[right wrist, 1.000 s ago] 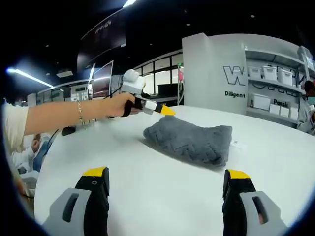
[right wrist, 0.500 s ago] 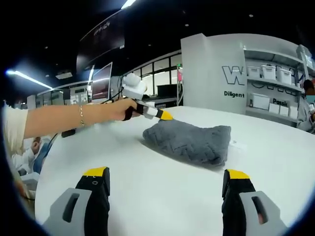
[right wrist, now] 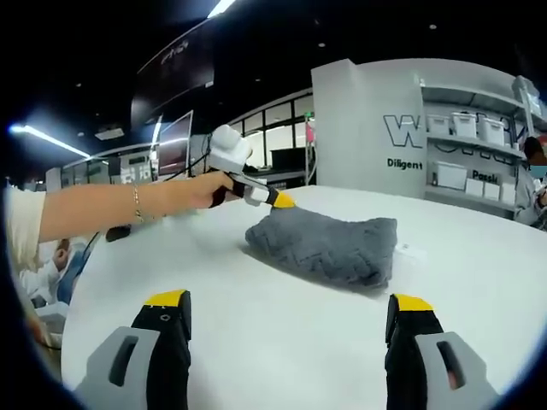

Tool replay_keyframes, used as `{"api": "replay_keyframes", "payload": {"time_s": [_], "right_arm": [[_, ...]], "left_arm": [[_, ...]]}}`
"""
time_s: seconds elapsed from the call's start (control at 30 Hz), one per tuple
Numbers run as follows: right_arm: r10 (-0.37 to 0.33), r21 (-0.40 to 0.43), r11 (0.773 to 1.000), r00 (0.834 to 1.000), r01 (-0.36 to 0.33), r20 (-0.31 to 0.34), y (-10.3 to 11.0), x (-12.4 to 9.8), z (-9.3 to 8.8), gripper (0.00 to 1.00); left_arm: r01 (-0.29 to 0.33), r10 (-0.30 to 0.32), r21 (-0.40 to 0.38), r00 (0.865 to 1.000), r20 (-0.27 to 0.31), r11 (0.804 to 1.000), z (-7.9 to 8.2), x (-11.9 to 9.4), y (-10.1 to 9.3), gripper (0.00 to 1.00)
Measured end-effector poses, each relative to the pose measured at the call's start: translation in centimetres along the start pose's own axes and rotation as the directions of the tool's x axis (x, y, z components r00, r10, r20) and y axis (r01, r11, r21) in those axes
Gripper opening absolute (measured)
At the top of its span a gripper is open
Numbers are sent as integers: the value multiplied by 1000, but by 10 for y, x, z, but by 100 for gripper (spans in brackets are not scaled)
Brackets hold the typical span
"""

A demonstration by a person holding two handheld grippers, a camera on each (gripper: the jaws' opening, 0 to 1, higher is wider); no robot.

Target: Open the folded towel by lifting each exposed corner and separating the folded layers until the towel lies flat within the target outline without major curled edges

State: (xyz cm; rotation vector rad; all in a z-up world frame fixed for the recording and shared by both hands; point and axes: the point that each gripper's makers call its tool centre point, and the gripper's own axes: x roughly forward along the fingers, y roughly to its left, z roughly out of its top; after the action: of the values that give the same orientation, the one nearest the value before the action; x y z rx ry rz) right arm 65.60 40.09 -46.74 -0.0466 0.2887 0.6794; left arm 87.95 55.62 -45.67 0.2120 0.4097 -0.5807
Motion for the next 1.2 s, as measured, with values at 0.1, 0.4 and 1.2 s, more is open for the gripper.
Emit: {"api": "replay_keyframes", "payload": {"time_s": [0.1, 0.4, 1.2], "right_arm": [[-1, -3, 1000, 1000, 1, -2, 0, 0, 0, 95], [-3, 2, 1000, 1000, 3, -7, -1, 0, -2, 95], [-18, 15, 1000, 1000, 18, -4, -6, -2, -3, 95]], "left_arm": [[-3, 3, 44, 1000, -5, 999, 1, -5, -4, 4], [30, -31, 33, 999, 31, 999, 15, -19, -13, 4], [165, -182, 176, 980, 83, 970, 34, -65, -60, 4]]}}
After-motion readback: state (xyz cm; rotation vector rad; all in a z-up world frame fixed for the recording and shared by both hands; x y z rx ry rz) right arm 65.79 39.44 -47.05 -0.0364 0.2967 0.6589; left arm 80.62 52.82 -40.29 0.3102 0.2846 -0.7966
